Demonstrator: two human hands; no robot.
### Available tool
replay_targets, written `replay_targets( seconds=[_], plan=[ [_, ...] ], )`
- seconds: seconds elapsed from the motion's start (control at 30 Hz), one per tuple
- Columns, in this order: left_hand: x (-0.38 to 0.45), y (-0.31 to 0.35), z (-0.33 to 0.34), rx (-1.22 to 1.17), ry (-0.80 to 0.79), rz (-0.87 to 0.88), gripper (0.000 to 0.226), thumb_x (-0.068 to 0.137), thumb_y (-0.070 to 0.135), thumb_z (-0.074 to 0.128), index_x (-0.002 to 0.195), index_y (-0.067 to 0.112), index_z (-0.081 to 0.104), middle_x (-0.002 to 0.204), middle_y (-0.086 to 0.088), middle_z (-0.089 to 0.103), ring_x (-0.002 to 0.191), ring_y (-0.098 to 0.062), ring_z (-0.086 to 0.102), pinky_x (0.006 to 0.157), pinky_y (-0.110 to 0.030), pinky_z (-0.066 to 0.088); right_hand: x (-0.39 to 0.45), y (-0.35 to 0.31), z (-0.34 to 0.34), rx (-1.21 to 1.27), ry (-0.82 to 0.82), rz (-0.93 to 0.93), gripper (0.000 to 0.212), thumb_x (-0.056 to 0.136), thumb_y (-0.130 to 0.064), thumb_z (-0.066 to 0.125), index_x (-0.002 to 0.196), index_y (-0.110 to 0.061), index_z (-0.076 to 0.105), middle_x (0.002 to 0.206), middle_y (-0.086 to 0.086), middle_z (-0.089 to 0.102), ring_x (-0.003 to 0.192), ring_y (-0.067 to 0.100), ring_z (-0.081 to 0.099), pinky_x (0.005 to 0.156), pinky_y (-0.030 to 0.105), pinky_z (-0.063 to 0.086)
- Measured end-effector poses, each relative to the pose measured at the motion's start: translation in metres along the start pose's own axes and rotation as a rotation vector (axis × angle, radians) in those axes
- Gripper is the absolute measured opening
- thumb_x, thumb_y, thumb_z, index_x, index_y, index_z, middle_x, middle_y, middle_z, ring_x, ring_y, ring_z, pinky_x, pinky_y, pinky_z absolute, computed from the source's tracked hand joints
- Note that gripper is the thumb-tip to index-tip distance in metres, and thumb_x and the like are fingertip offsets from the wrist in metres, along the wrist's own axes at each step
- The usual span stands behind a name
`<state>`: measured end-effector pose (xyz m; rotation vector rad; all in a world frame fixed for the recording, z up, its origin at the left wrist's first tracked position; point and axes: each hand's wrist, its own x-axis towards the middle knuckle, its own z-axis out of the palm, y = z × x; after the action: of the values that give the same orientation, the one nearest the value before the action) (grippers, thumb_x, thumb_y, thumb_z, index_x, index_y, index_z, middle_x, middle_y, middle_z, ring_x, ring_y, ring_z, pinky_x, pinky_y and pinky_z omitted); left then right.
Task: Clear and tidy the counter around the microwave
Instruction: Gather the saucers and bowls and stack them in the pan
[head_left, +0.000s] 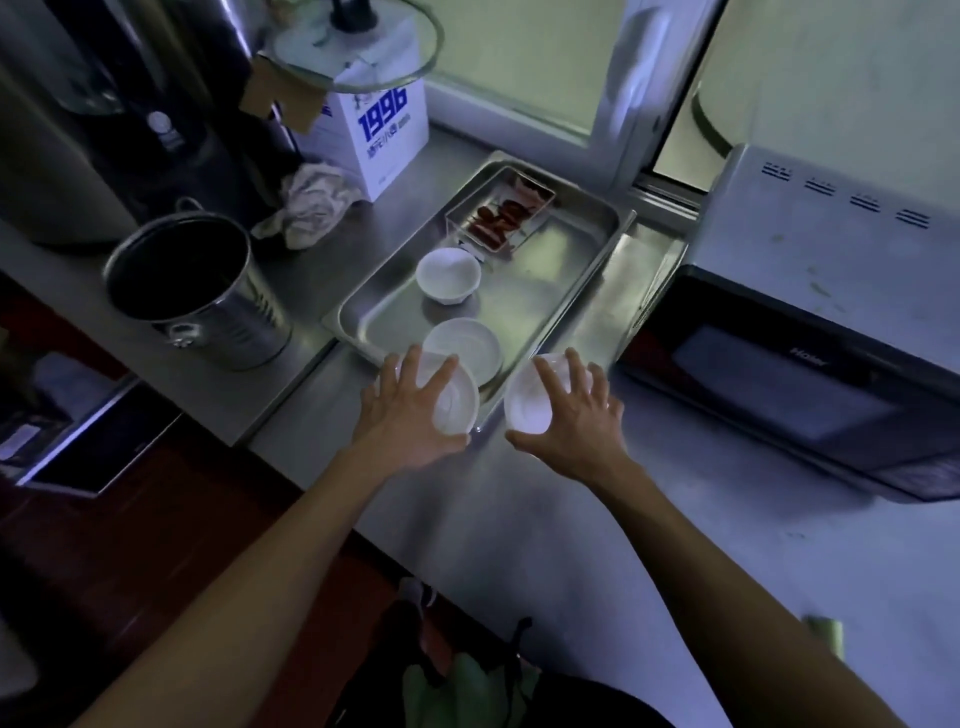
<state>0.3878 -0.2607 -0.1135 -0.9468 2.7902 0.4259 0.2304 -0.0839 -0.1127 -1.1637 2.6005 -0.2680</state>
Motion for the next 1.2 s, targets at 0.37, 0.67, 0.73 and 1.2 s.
replay_targets(
  seconds=[0.37, 0.67, 0.73, 1.2],
  plan=[
    [0.130, -0.016, -0.005, 0.026, -0.111, 0.251, 0.106, 0.067, 0.072, 0.066, 0.151, 0.044, 0.009, 0.159, -0.004, 0.002, 0.145, -0.038, 0.005, 0.110, -0.062, 0.025, 0.048, -0.013, -0.002, 0.025, 0.020, 0.299, 0.108, 0.071, -0.075, 0.067, 0.156, -0.041, 0.009, 0.165, 0.001, -0.002, 0.148, 0.036, 0.006, 0.109, 0.060, 0.028],
    [0.173, -0.022, 0.024, 0.119, -0.291, 0.433, 0.107, 0.067, 0.070, 0.068, 0.150, 0.045, 0.004, 0.161, -0.006, -0.003, 0.147, -0.041, 0.000, 0.110, -0.067, 0.023, 0.057, -0.034, 0.024, 0.051, 0.009, 0.463, 0.110, 0.068, -0.077, 0.066, 0.155, -0.039, 0.010, 0.165, 0.004, 0.002, 0.147, 0.037, 0.009, 0.109, 0.061, 0.031],
    [0.178, -0.025, 0.030, 0.140, -0.329, 0.452, 0.109, 0.067, 0.070, 0.069, 0.150, 0.045, 0.002, 0.162, -0.005, -0.008, 0.148, -0.041, -0.002, 0.111, -0.067, 0.021, 0.058, -0.038, 0.029, 0.060, 0.020, 0.487, 0.110, 0.067, -0.076, 0.066, 0.155, -0.039, 0.011, 0.165, 0.005, 0.003, 0.147, 0.037, 0.010, 0.108, 0.061, 0.033],
    [0.196, -0.033, 0.051, 0.230, -0.372, 0.503, 0.107, 0.073, 0.067, 0.066, 0.153, 0.043, -0.001, 0.162, -0.004, -0.023, 0.149, -0.038, -0.014, 0.115, -0.066, 0.009, 0.068, -0.050, 0.029, 0.120, 0.066, 0.529, 0.110, 0.067, -0.073, 0.069, 0.155, -0.038, 0.014, 0.165, 0.005, 0.005, 0.147, 0.035, 0.011, 0.108, 0.060, 0.032]
  ],
)
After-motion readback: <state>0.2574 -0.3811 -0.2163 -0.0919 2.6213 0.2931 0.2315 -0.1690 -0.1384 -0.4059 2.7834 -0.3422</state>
